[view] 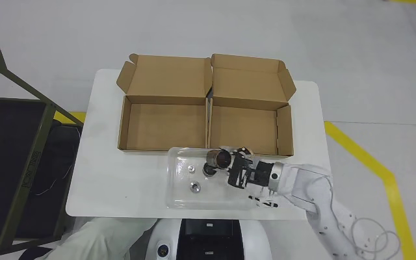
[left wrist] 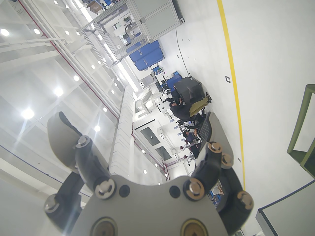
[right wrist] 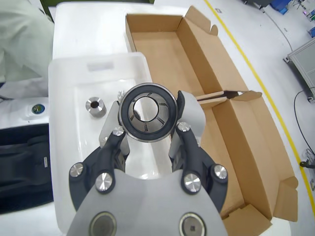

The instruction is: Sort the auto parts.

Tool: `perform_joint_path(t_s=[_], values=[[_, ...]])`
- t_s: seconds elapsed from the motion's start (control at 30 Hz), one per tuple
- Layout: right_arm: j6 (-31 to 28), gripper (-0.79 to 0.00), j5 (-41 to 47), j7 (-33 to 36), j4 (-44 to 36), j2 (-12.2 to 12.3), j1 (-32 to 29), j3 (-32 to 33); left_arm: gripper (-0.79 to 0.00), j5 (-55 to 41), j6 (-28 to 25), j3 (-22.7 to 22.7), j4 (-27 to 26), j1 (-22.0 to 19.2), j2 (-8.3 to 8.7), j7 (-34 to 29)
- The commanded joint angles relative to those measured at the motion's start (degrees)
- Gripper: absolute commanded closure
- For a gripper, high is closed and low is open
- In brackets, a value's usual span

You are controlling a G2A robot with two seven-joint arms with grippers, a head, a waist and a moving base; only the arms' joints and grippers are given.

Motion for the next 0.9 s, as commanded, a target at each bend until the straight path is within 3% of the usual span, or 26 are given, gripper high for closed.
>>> perform_joint_path(t_s=[0.0,0.43,0.87], values=[[1.0,0.000,0.1,-2.5,0.1,-0.2,1.0,-0.7,-0.785,0.0,0.0,0.0,0.0,0.0,0.00,0.0],[2.2,0.000,5.6,-18.6,1.4,-1.0,6.1,-2.9,-0.785,0.0,0.0,0.0,0.0,0.0,0.00,0.0],[7.0,0.000,7.5,-30.1,-2.4,-0.6,3.0,3.8,-0.785,0.0,0.0,0.0,0.0,0.0,0.00,0.0]])
